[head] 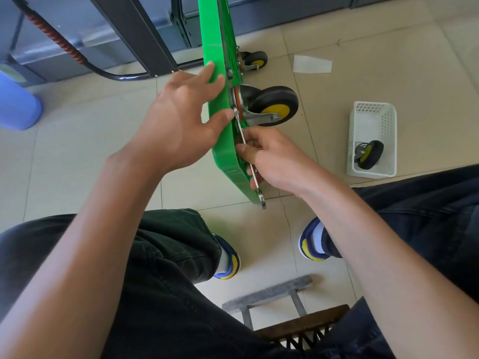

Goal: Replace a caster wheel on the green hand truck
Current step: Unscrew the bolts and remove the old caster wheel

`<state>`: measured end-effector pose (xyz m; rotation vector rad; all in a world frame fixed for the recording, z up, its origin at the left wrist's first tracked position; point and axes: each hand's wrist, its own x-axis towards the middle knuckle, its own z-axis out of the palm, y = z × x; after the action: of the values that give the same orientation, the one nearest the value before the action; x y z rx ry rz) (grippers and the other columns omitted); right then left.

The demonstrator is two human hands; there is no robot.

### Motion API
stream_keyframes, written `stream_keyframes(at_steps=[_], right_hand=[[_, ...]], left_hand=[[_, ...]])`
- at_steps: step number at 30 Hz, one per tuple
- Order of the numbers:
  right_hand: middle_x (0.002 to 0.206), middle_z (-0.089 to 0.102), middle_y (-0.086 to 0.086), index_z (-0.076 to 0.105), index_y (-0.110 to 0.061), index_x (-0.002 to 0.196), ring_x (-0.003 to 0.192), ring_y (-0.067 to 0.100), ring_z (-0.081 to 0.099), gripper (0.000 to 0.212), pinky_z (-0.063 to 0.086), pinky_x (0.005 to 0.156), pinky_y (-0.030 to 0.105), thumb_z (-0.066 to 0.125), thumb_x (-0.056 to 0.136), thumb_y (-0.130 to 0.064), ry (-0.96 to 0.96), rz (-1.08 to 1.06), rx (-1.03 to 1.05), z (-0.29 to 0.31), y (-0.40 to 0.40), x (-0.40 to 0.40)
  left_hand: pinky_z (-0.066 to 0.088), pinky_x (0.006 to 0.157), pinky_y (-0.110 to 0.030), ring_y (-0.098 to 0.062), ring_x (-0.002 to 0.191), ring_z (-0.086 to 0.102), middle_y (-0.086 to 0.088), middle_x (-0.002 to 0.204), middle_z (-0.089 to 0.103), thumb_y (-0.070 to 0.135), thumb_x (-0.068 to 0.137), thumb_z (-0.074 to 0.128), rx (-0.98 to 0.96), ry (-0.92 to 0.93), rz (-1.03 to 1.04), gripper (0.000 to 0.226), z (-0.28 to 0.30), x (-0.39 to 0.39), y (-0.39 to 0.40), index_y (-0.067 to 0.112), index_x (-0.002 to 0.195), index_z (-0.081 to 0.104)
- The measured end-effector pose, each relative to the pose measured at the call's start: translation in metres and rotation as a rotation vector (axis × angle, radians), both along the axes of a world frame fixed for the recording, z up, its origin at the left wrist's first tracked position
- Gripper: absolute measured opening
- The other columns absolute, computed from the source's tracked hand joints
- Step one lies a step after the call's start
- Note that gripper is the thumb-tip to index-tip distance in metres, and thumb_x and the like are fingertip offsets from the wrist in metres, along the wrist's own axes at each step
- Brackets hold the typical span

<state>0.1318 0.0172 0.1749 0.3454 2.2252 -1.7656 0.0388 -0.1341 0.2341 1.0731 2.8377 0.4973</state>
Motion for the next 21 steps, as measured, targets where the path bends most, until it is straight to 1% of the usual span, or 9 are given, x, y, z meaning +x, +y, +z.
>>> stream_keyframes(at_steps=[3, 6, 8, 11, 12, 15, 17, 19, 21], right_hand=[[0.102, 0.069, -0.006, 0.059, -0.021, 0.124, 0.078, 0.009, 0.063, 0.019, 0.050, 0.069, 0.032, 0.052, 0.106, -0.019, 0.034, -0.012, 0.048, -0.013, -0.004, 0.002], [0.101, 0.071, -0.002, 0.057, -0.021, 0.129, 0.065, 0.012, 0.064, 0.023, 0.053, 0.060, 0.029, 0.053, 0.106, -0.022, 0.063, -0.002, 0.057, -0.023, -0.005, 0.003], [0.096, 0.069, -0.001, 0.058, -0.021, 0.128, 0.069, 0.013, 0.065, 0.023, 0.055, 0.064, 0.032, 0.054, 0.106, -0.021, 0.091, -0.003, 0.091, -0.028, -0.002, 0.002], [0.087, 0.063, -0.017, 0.059, -0.022, 0.123, 0.077, -0.003, 0.059, 0.022, 0.046, 0.066, 0.022, 0.055, 0.103, -0.012, 0.191, -0.013, 0.157, -0.041, 0.004, -0.004], [0.090, 0.063, -0.018, 0.059, -0.021, 0.121, 0.076, -0.006, 0.057, 0.021, 0.043, 0.066, 0.019, 0.055, 0.103, -0.010, 0.234, -0.003, 0.204, -0.045, 0.006, -0.006], [0.109, 0.070, -0.002, 0.059, -0.015, 0.122, 0.080, -0.011, 0.058, 0.021, 0.048, 0.072, 0.025, 0.053, 0.103, -0.007, 0.343, 0.014, 0.302, -0.057, 0.010, -0.009], [0.109, 0.068, -0.004, 0.060, -0.015, 0.124, 0.079, -0.016, 0.056, 0.023, 0.046, 0.072, 0.017, 0.054, 0.103, -0.007, 0.384, 0.005, 0.333, -0.061, 0.011, -0.009], [0.108, 0.066, -0.006, 0.061, -0.014, 0.124, 0.080, -0.011, 0.056, 0.023, 0.045, 0.073, 0.010, 0.055, 0.102, -0.007, 0.407, -0.008, 0.347, -0.061, 0.010, -0.009], [0.105, 0.067, -0.005, 0.062, -0.014, 0.123, 0.083, -0.007, 0.057, 0.023, 0.048, 0.077, 0.016, 0.056, 0.102, -0.009, 0.408, -0.012, 0.339, -0.059, 0.010, -0.010]], left_hand=[[0.049, 0.100, -0.057, -0.035, 0.136, 0.042, -0.011, 0.158, 0.041, 0.047, 0.092, 0.049, -0.001, -0.008, -0.003, 0.066, -0.001, 0.000, -0.001, 0.011, 0.146, 0.051], [0.049, 0.101, -0.056, -0.035, 0.135, 0.043, -0.012, 0.157, 0.041, 0.045, 0.091, 0.050, 0.006, -0.007, -0.004, 0.063, -0.001, 0.000, -0.002, 0.010, 0.145, 0.053], [0.048, 0.102, -0.054, -0.035, 0.136, 0.042, -0.012, 0.157, 0.041, 0.045, 0.091, 0.051, 0.004, -0.013, 0.001, 0.064, -0.001, -0.001, -0.001, 0.011, 0.145, 0.052], [0.048, 0.102, -0.055, -0.034, 0.137, 0.041, -0.011, 0.158, 0.040, 0.045, 0.091, 0.050, -0.008, -0.016, 0.003, 0.064, 0.001, 0.000, 0.000, 0.012, 0.146, 0.051], [0.048, 0.102, -0.055, -0.034, 0.137, 0.042, -0.011, 0.158, 0.040, 0.045, 0.091, 0.050, -0.009, -0.015, 0.002, 0.064, 0.001, 0.000, 0.000, 0.012, 0.146, 0.051], [0.048, 0.102, -0.055, -0.034, 0.137, 0.042, -0.011, 0.157, 0.041, 0.045, 0.091, 0.051, -0.004, -0.019, 0.007, 0.063, 0.001, 0.000, 0.000, 0.012, 0.145, 0.053], [0.048, 0.103, -0.054, -0.034, 0.138, 0.042, -0.011, 0.158, 0.040, 0.046, 0.091, 0.051, -0.011, -0.022, 0.015, 0.065, 0.002, -0.001, 0.000, 0.013, 0.146, 0.052], [0.047, 0.104, -0.053, -0.034, 0.138, 0.041, -0.011, 0.158, 0.040, 0.046, 0.090, 0.051, -0.013, -0.025, 0.016, 0.065, 0.002, 0.000, 0.000, 0.013, 0.146, 0.052], [0.047, 0.105, -0.054, -0.034, 0.139, 0.040, -0.011, 0.158, 0.040, 0.045, 0.091, 0.053, -0.007, -0.029, 0.015, 0.065, 0.003, 0.000, 0.000, 0.013, 0.147, 0.051]])
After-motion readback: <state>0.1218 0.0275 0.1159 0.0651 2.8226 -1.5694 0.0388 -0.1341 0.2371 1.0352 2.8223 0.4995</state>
